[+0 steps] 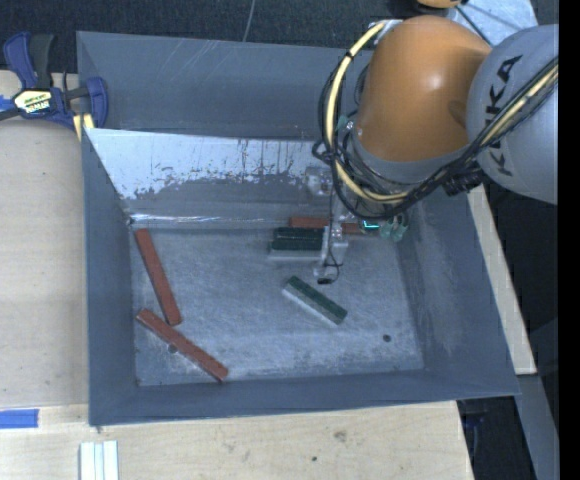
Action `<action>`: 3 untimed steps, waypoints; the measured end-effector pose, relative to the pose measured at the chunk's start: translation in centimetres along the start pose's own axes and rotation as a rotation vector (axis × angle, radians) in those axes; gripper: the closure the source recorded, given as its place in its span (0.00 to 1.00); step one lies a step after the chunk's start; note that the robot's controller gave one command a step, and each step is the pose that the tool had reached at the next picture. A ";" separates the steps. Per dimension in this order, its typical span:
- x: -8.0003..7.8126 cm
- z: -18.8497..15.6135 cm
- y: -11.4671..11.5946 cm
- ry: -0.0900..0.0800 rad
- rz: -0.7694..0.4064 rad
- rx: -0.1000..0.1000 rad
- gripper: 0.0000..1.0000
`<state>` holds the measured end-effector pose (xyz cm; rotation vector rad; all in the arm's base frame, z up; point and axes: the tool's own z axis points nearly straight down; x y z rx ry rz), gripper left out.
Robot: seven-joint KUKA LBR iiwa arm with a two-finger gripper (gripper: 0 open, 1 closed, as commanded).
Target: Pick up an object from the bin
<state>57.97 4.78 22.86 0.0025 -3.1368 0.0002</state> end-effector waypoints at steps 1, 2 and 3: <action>-0.1 -0.5 0.0 -0.009 0.002 -0.001 1.00; -0.1 -0.5 0.0 -0.009 0.003 -0.001 1.00; 0.6 3.6 4.2 -0.016 0.025 0.000 1.00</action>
Offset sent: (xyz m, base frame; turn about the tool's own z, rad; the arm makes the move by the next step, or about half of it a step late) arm 0.0000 0.0000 0.0000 0.0000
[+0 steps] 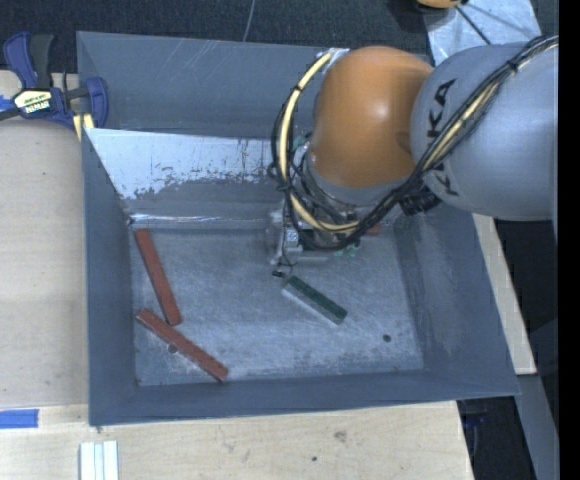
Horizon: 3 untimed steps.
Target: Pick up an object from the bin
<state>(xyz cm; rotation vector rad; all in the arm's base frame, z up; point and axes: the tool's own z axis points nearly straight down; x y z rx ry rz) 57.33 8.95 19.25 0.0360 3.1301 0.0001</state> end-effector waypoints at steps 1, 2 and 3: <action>-2.3 1.3 3.2 0.006 0.366 0.000 0.00; -2.2 1.4 3.1 0.008 0.365 0.002 0.00; -3.7 4.0 0.2 0.007 0.318 0.000 0.00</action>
Offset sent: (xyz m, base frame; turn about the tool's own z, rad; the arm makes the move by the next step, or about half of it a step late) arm 0.0000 0.0000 0.0000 0.0000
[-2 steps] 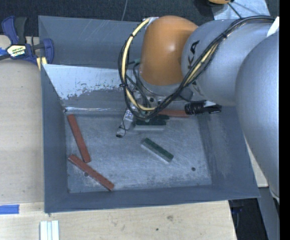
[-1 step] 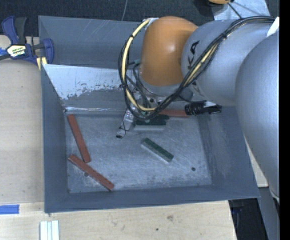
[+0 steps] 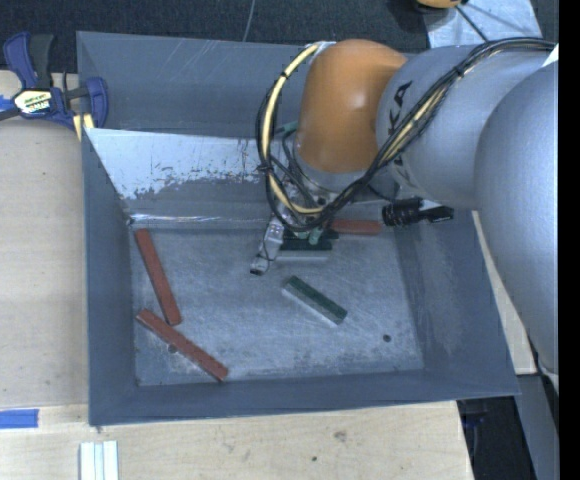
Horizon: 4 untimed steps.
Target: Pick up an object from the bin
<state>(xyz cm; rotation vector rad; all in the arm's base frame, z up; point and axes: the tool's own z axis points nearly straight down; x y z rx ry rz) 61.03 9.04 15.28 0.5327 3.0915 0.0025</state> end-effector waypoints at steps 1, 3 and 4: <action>-1.2 3.1 -0.7 0.002 -0.202 0.002 0.00; 1.0 8.2 -4.3 -0.001 -0.111 0.000 1.00; 1.0 8.2 -4.2 -0.001 -0.110 0.000 1.00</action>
Offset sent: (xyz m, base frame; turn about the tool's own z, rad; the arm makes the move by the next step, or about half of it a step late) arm 0.0169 -0.0544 -0.0828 -0.1967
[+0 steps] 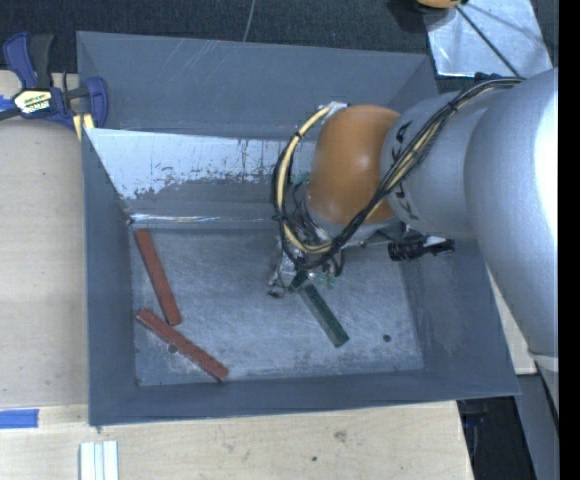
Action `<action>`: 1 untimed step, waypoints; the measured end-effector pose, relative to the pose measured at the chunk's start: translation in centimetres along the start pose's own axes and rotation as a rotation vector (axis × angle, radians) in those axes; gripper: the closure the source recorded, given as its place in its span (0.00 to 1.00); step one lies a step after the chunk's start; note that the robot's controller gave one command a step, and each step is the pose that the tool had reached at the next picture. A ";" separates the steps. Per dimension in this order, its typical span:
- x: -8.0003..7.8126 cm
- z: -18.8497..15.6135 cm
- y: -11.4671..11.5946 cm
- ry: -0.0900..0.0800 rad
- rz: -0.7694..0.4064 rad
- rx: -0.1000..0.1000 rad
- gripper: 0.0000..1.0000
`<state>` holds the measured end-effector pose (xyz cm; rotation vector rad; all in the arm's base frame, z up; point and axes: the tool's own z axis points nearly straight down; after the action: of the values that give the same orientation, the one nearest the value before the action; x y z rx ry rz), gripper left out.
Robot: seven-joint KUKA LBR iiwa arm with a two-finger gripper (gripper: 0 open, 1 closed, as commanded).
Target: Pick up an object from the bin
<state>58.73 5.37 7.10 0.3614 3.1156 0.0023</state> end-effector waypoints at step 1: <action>0.9 -4.6 0.8 0.009 -0.016 0.004 1.00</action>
Offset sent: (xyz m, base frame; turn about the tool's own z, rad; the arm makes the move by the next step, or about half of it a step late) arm -0.0537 -0.0207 0.0991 -0.0446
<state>58.00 6.33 11.71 0.3367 3.1282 -0.0020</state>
